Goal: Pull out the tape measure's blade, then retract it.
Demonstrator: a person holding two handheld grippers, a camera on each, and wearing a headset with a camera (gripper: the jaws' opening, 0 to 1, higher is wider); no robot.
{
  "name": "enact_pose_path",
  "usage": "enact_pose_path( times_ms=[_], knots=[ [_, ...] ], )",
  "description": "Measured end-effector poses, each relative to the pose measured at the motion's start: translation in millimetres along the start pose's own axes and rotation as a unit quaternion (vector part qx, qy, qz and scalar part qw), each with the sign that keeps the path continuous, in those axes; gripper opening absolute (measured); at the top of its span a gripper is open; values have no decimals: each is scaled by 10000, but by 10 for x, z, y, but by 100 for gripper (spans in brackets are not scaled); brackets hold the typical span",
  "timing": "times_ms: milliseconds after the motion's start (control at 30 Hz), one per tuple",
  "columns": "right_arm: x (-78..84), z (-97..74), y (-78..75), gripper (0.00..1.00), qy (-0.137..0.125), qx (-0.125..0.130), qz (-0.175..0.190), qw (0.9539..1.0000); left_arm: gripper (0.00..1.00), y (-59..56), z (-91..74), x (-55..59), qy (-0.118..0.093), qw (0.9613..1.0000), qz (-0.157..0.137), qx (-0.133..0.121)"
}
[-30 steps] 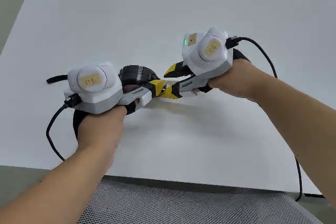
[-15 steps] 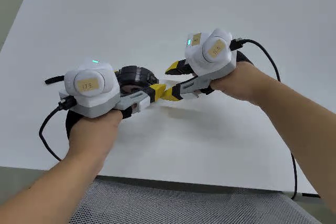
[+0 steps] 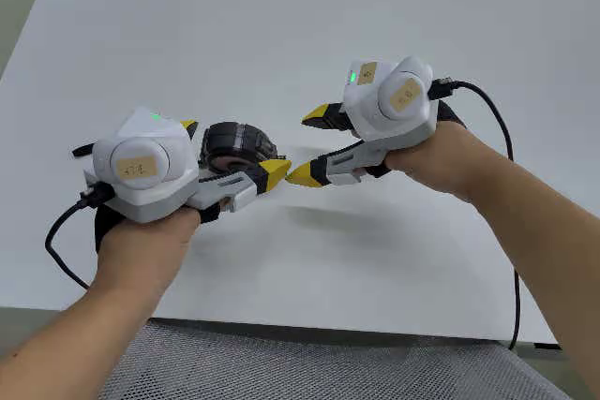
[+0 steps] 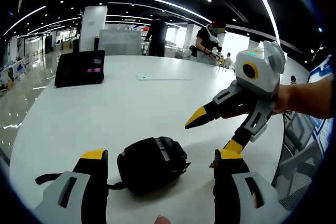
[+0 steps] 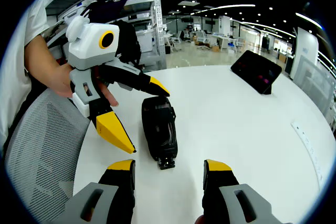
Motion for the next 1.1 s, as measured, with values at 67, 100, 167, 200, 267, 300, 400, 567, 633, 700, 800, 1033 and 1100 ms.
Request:
enact_pose_path(
  times_ms=[67, 100, 167, 200, 267, 300, 400, 567, 633, 700, 800, 1033, 1100],
  knots=[
    [6, -34, 10, 53, -34, 56, -36, 10000, 81, -3, -13, -14, -22, 10000, 60, 58],
    [11, -56, 16, 54, -49, 75, 2, 10000, 81, -1, -25, -24, -15, 9998, 181, 59],
    [18, -99, 31, 56, -72, 134, 19, 9999, 82, -4, -41, -42, -35, 9996, 266, 87],
    [16, -117, 30, 57, -103, 181, 24, 9998, 82, -1, -47, -45, -27, 9995, 288, 90],
    [22, -157, 40, 60, -129, 246, 76, 9996, 82, 3, -64, -54, -27, 9995, 310, 111],
    [24, -172, 44, 61, -152, 270, 85, 9995, 82, 5, -69, -57, -22, 9993, 351, 123],
    [50, -216, 59, 64, -167, 352, 130, 9992, 82, 0, -92, -70, -44, 9988, 441, 185],
    [112, -302, 88, 70, -188, 472, 236, 9984, 83, -4, -137, -85, -74, 9979, 584, 258],
    [126, -338, 100, 74, -212, 547, 274, 9979, 85, -3, -157, -87, -87, 9976, 639, 264],
    [139, -374, 115, 74, -189, 578, 254, 9978, 86, -9, -178, -86, -99, 9972, 668, 318],
    [169, -440, 118, 77, -190, 638, 257, 9975, 87, -21, -207, -76, -79, 9962, 753, 422],
    [229, -582, 131, 83, -196, 828, 296, 9959, 90, 7, -292, -41, -23, 9947, 898, 508],
    [244, -622, 151, 84, -224, 870, 297, 9955, 91, 18, -316, -28, 20, 9942, 935, 535]
  ],
)
Point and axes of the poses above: the centre of the closed fingertips' face, and the gripper's own axes: z roughly forward along the fingers, y roughly to its left, x roughly out of its underside, the point moved 8 cm from there along -z, roughly backward along the fingers, and after that the axes turned 4 degrees about x, right-handed, at the moved point
